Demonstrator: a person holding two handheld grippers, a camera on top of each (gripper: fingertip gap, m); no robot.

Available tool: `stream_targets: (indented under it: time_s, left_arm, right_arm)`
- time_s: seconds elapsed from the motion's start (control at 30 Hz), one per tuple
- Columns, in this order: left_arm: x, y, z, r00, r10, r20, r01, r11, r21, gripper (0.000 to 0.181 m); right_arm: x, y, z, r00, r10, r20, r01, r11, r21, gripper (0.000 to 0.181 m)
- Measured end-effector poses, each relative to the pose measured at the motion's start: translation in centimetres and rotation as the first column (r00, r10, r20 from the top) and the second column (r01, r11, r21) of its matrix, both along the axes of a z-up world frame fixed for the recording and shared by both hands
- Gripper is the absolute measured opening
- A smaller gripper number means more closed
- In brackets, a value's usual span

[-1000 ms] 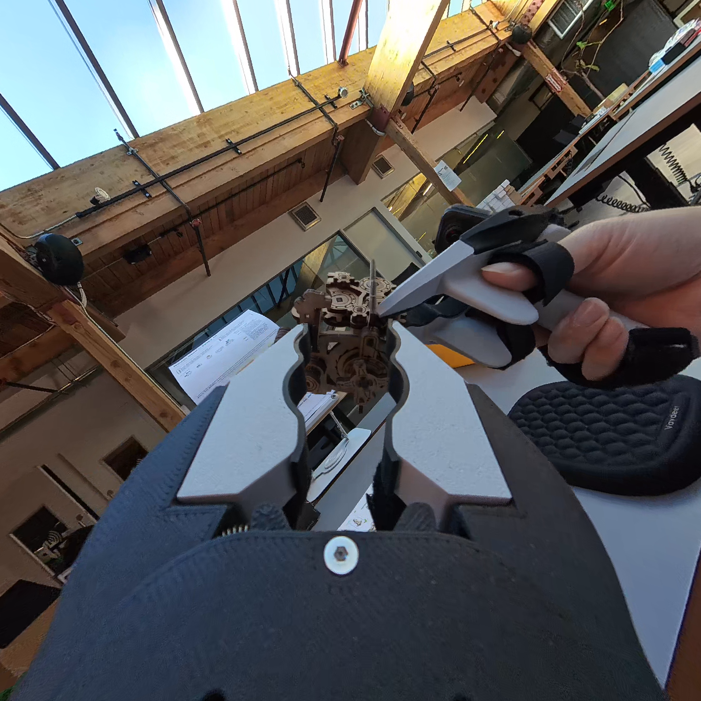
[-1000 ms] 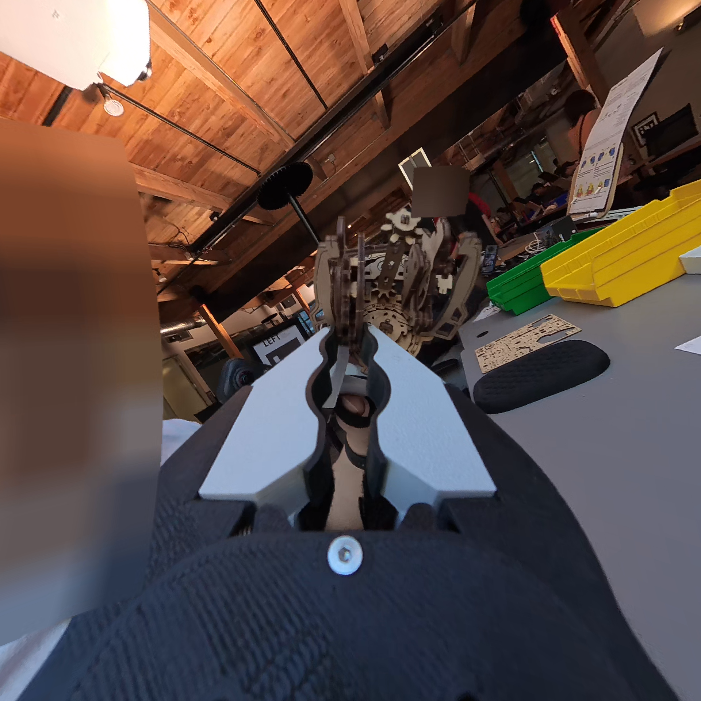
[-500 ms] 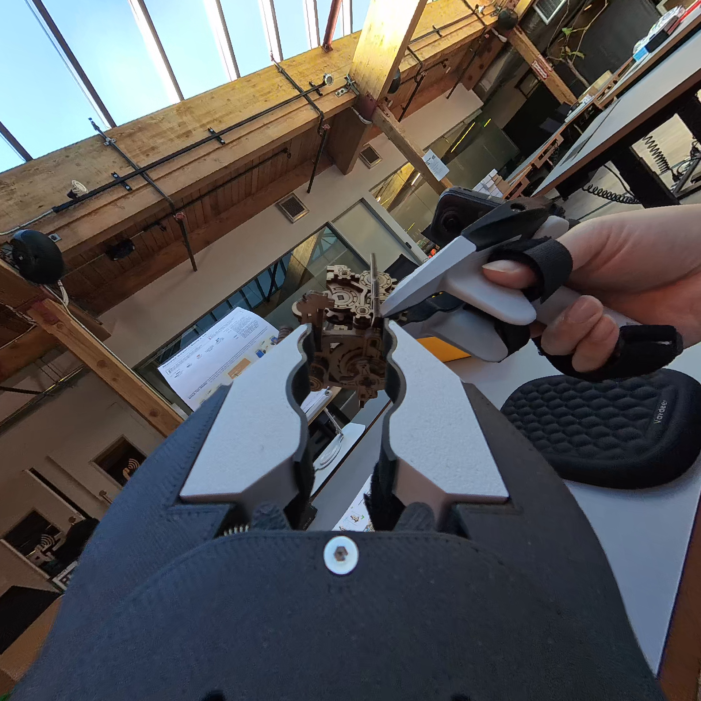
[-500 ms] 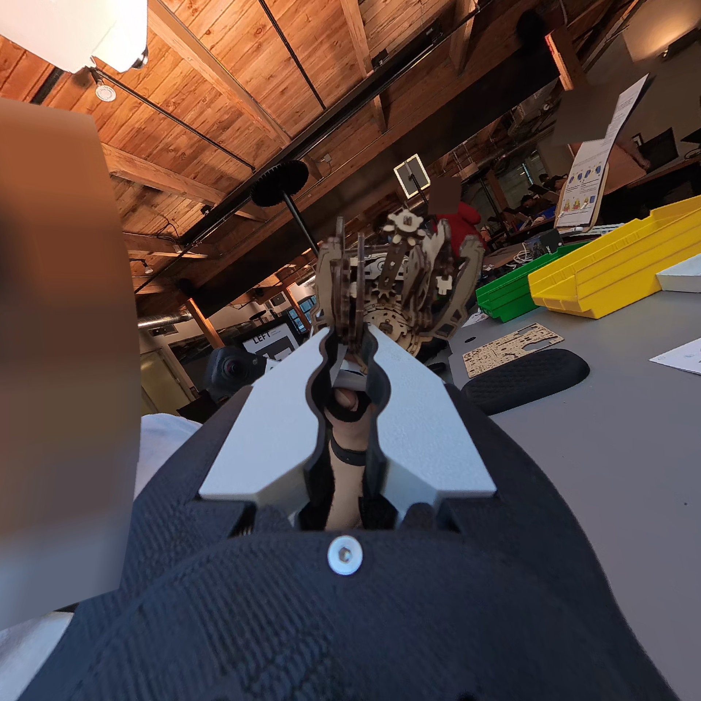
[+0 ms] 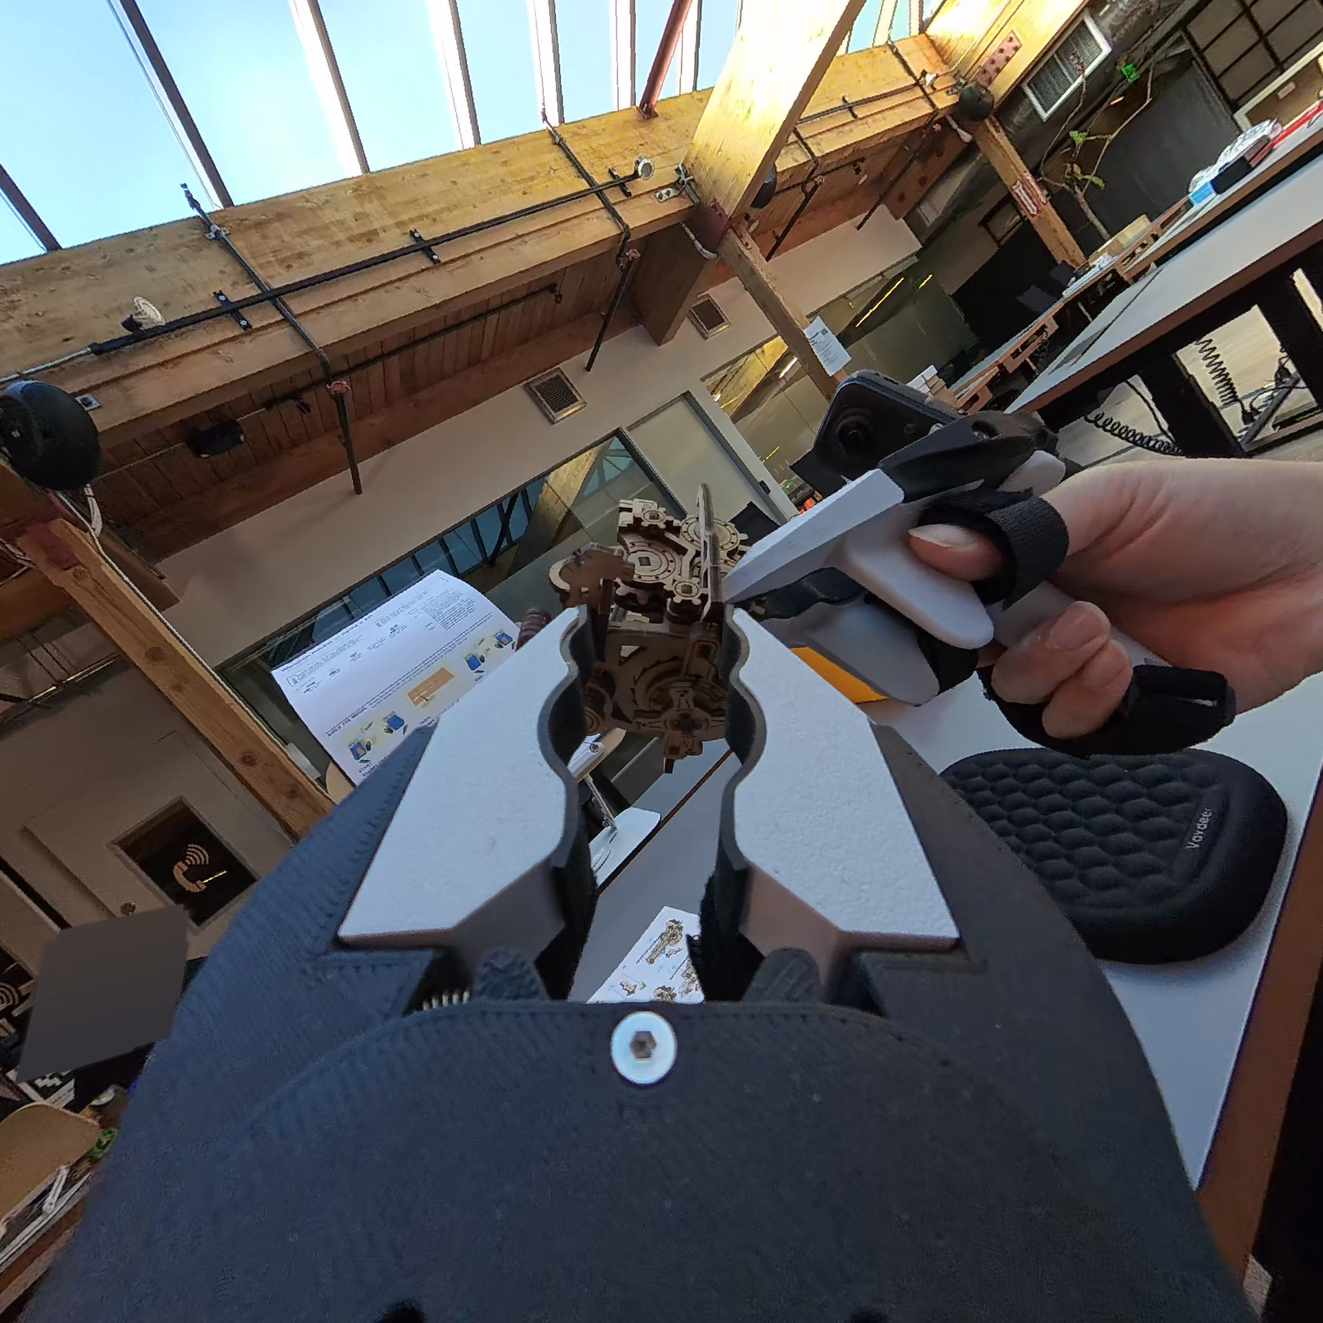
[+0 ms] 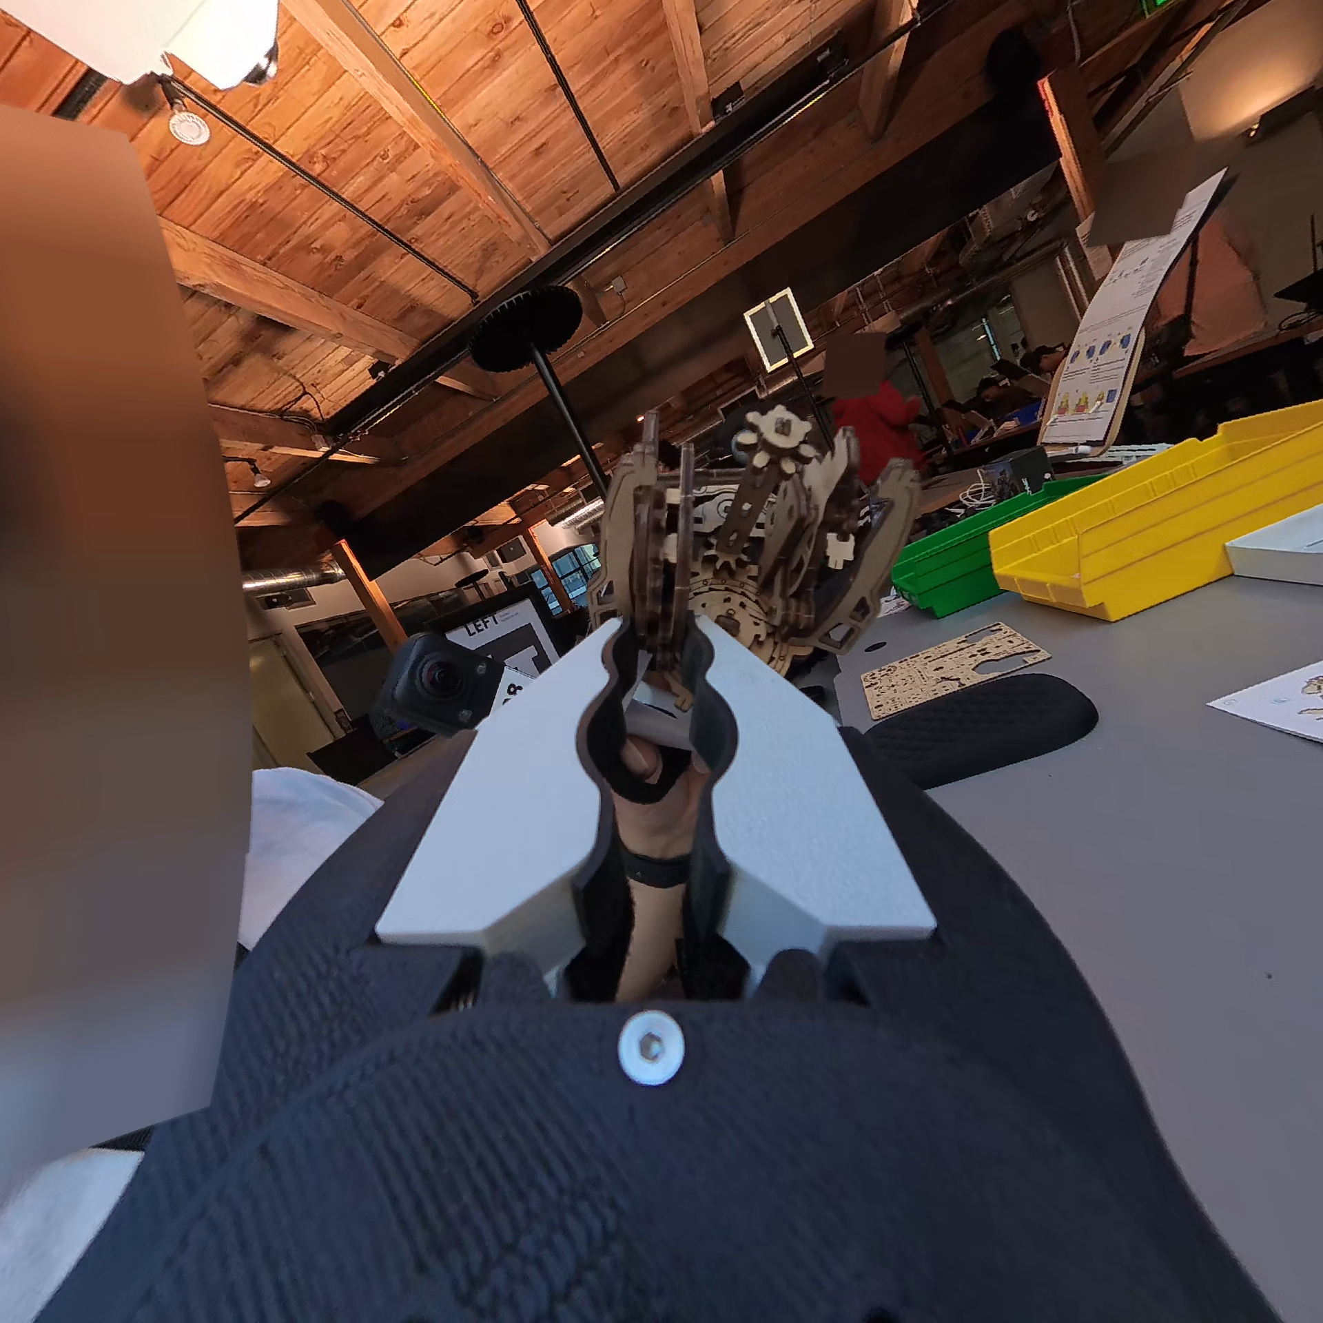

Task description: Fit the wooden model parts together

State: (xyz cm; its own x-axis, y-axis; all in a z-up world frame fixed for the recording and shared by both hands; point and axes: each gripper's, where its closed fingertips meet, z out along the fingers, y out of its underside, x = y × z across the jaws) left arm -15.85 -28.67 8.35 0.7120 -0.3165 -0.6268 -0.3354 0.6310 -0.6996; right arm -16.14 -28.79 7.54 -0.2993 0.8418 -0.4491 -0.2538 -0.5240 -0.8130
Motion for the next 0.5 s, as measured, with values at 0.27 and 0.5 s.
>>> stream_targets:
  time_s: [0.27,0.5]
  left_arm:
    - [-0.06,-0.28,-0.11,0.998,-0.033,0.052,0.034,0.999,-0.023,0.033]
    - [-0.25,-0.47,-0.13,0.995,-0.051,0.088,0.053,0.998,-0.031,0.034]
  right_arm:
    - [0.03,-0.15,-0.06,1.0,-0.01,0.013,0.009,1.0,0.021,0.009]
    - [-0.08,-0.29,-0.04,1.0,-0.015,0.02,0.014,0.999,0.039,0.01]
